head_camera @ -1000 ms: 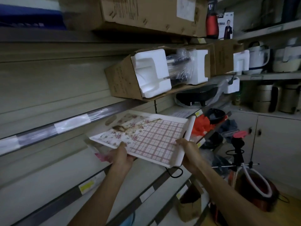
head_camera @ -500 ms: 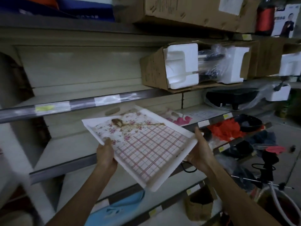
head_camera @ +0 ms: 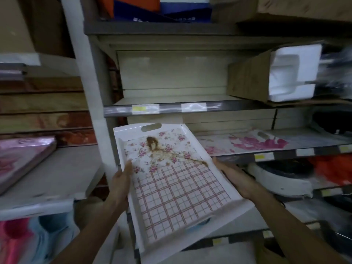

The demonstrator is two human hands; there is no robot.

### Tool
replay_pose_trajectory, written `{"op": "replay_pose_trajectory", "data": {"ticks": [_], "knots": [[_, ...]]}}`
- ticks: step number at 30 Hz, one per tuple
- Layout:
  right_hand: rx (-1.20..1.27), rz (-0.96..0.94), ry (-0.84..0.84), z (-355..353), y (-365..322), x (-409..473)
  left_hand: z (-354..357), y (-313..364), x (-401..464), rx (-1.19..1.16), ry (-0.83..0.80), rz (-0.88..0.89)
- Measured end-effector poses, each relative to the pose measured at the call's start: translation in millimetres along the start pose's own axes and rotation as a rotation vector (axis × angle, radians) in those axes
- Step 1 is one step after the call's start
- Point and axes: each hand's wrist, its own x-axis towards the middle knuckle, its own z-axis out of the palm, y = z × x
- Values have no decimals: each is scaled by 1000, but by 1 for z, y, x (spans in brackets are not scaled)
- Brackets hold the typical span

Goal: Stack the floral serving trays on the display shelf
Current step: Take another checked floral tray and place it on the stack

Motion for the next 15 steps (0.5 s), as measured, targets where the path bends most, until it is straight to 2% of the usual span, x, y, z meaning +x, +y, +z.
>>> {"op": "replay_pose_trajectory", "data": {"ticks": [6, 15], "knots": [[-244, -4, -1, 98, 6, 15, -83, 16, -15, 38, 50, 40], [-298, -76, -105, 262, 22, 20, -245, 37, -37, 51, 245, 68]]}}
